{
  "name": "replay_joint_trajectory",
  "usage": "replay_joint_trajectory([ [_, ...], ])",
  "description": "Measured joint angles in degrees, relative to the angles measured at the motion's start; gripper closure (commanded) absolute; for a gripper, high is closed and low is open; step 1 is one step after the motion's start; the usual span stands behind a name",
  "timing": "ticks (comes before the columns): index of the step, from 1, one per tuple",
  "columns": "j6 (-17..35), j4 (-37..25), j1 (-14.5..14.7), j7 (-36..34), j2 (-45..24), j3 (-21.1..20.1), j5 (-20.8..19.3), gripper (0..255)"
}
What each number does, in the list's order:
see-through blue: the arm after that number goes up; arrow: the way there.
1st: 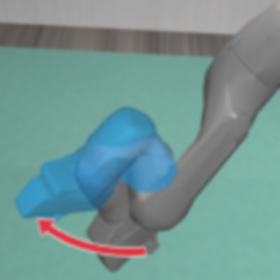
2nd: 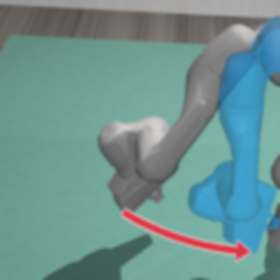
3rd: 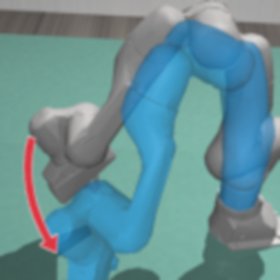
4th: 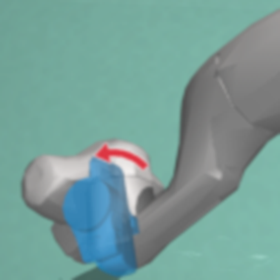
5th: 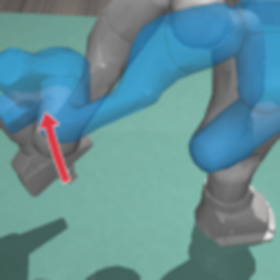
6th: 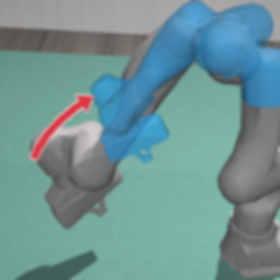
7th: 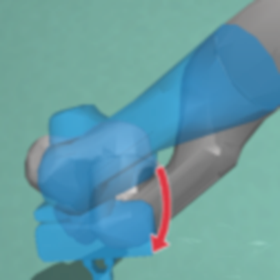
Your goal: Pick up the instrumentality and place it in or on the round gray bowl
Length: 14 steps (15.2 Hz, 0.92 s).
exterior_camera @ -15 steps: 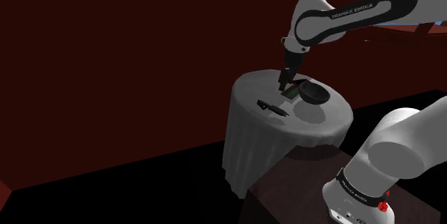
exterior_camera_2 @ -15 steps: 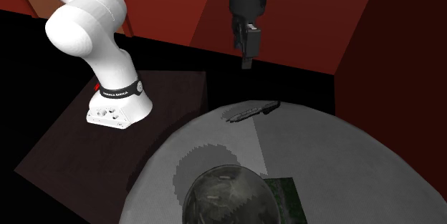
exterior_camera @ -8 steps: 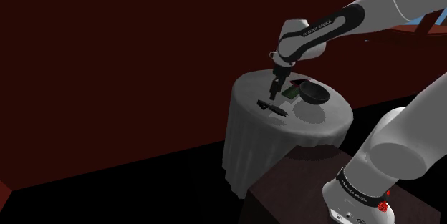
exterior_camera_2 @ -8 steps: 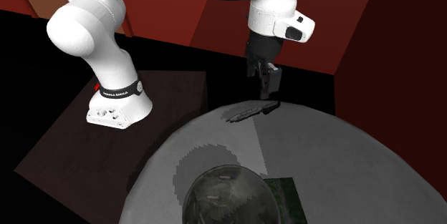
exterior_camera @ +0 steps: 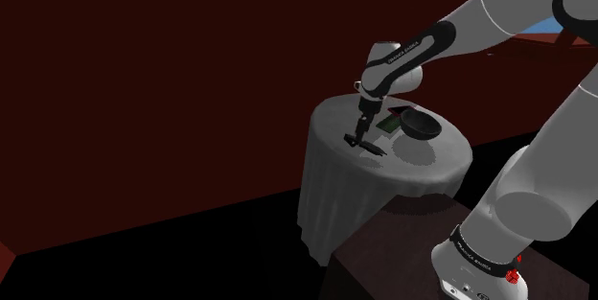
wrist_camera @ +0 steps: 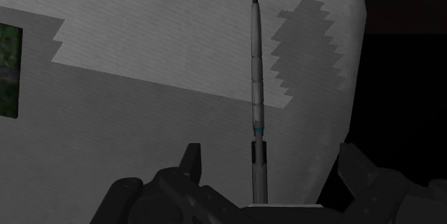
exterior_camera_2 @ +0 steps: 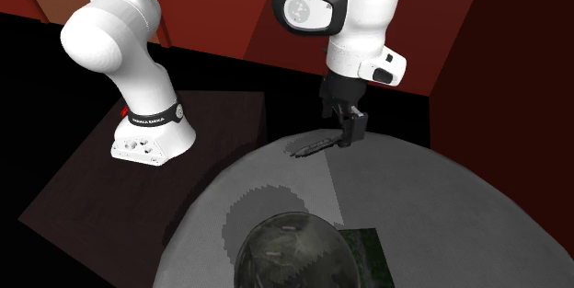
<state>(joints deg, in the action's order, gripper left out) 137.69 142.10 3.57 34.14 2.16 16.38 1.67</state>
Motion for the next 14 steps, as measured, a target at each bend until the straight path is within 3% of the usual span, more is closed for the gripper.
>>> replay_joint_trajectory([
  [8, 2.32, 0.49, 0.11, 0.62, -1.88, -0.04, 0.9, 0],
  [9, 2.32, 0.49, 0.11, 0.62, -1.88, -0.04, 0.9, 255],
  [14, 2.32, 0.49, 0.11, 0.62, -1.88, -0.05, 0.91, 255],
])
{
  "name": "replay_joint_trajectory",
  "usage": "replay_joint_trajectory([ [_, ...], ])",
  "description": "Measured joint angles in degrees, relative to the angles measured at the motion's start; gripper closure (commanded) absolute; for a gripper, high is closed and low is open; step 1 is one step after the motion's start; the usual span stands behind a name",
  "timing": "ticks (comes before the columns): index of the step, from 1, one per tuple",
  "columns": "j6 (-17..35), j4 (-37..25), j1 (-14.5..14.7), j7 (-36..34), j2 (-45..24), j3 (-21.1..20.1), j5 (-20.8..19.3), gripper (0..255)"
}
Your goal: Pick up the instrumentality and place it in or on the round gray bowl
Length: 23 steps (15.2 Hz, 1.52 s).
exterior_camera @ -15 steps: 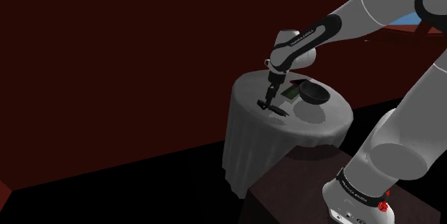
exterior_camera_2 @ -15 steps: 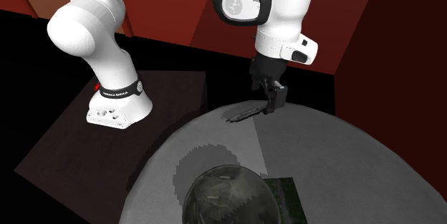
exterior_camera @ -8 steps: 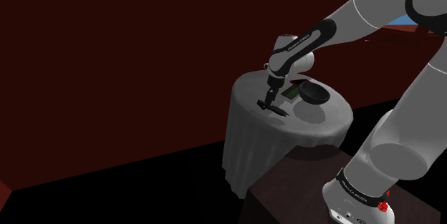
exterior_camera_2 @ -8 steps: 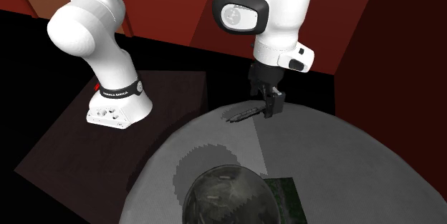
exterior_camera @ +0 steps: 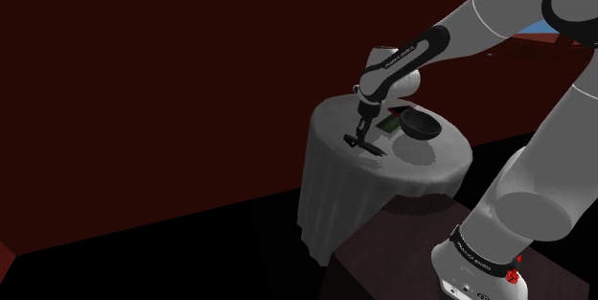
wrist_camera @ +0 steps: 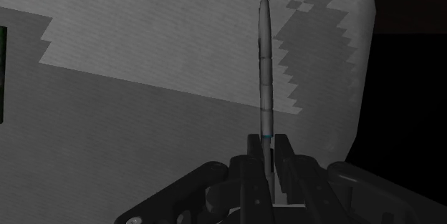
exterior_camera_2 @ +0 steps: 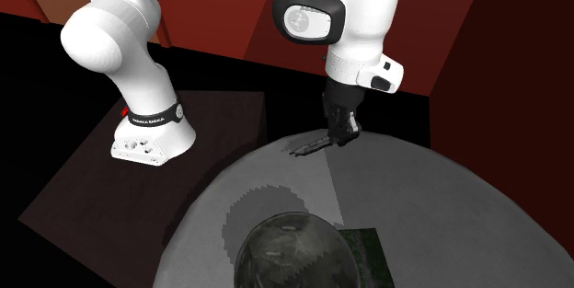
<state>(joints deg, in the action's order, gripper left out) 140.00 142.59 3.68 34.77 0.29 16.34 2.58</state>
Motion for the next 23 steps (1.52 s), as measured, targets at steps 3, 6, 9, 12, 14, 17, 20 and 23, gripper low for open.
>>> replay_joint_trajectory([
  [3, -0.01, 0.01, 0.0, 0.0, 0.02, 0.0, 0.0, 255],
  [6, -0.33, -0.08, -0.02, -0.08, 0.26, 0.01, -0.13, 255],
  [9, -2.46, -0.54, -0.03, -0.83, 2.04, -0.03, -0.97, 255],
  [12, -4.97, -1.31, -0.13, -1.39, 3.86, -0.04, -1.77, 255],
  [14, -6.77, -2.02, -0.17, -1.79, 5.01, -0.1, -2.22, 255],
  [17, -9.01, -2.65, -0.21, -2.38, 6.68, -0.27, -2.82, 255],
  [20, -11.54, -3.67, -0.31, -2.78, 8.25, -0.37, -3.33, 255],
  [23, -13.96, -4.69, -0.4, -3.08, 9.69, -0.48, -3.76, 255],
])
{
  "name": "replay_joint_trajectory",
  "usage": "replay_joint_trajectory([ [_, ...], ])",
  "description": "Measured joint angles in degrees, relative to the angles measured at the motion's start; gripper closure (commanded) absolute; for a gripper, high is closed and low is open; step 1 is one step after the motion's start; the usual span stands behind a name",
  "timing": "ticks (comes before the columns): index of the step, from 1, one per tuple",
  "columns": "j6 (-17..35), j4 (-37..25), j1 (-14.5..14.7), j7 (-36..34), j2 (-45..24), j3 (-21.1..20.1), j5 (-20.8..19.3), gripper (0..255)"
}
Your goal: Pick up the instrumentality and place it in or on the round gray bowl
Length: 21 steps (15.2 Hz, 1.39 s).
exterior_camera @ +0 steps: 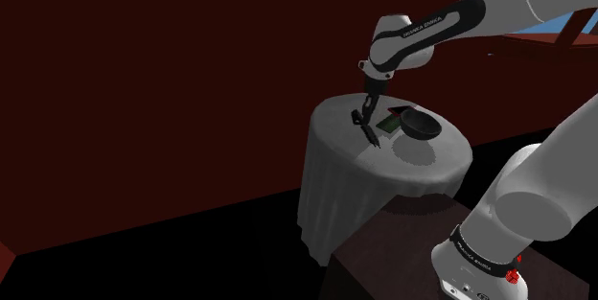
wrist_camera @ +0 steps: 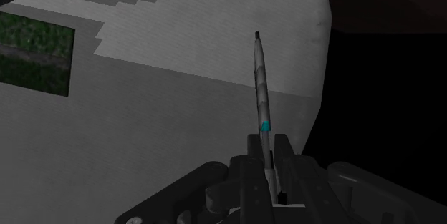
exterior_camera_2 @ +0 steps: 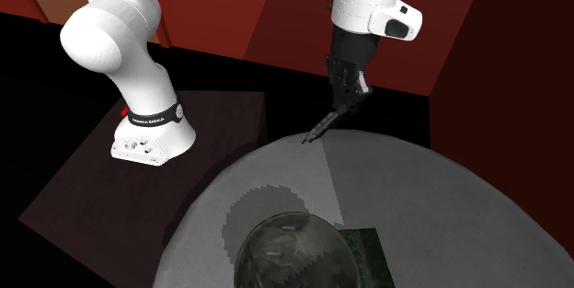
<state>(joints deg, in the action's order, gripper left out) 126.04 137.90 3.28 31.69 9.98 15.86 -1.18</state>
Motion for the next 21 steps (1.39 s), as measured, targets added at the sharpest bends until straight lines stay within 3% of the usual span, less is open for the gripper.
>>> replay_joint_trajectory([
  [12, -9.18, -5.12, -0.38, -0.46, 4.17, -0.25, -1.08, 255],
  [21, -11.13, -8.37, -5.56, 11.48, 3.04, 7.58, -3.13, 255],
])
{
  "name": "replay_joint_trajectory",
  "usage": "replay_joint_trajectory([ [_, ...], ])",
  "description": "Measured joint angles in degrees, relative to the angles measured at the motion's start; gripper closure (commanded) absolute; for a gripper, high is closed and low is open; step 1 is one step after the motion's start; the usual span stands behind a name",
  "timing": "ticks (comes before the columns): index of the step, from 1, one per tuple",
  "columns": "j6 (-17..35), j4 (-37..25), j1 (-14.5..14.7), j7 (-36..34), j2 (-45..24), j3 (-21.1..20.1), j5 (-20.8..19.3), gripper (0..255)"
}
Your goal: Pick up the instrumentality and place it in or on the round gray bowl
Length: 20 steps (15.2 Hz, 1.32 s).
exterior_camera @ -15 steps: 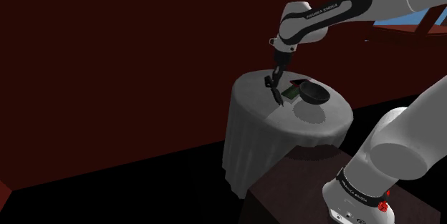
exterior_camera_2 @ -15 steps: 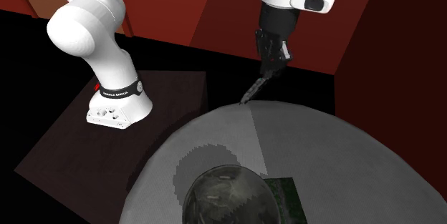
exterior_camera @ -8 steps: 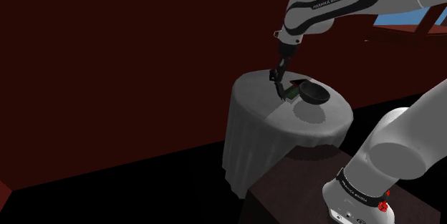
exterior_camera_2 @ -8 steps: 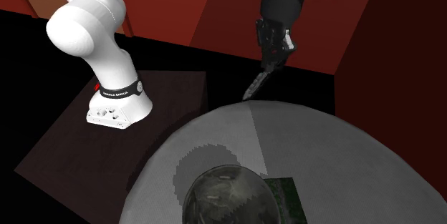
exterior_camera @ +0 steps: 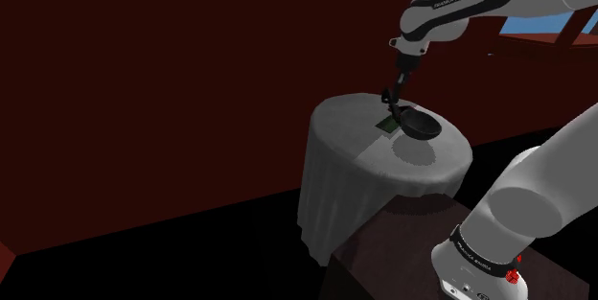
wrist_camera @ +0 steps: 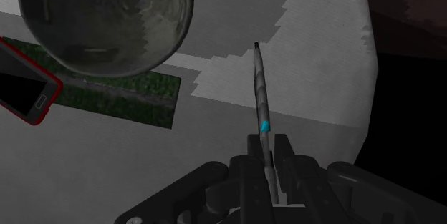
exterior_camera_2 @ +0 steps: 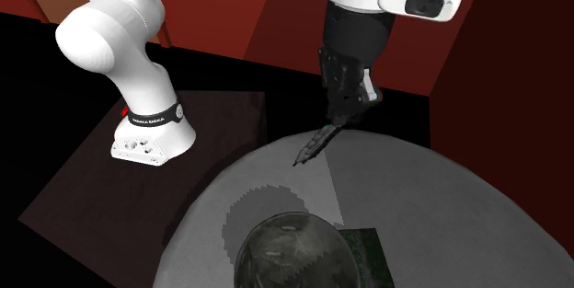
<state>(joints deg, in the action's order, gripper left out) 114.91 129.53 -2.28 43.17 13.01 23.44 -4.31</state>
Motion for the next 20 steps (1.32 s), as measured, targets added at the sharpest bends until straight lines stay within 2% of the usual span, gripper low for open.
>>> replay_joint_trajectory([
  [6, -1.41, -4.76, -3.3, 9.32, -3.38, 5.7, 0.07, 255],
  [12, -2.83, -12.39, -6.57, 19.72, -10.36, 11.22, 3.05, 255],
  [20, 1.66, -10.69, -7.54, 22.92, -13.79, 12.39, 5.05, 255],
])
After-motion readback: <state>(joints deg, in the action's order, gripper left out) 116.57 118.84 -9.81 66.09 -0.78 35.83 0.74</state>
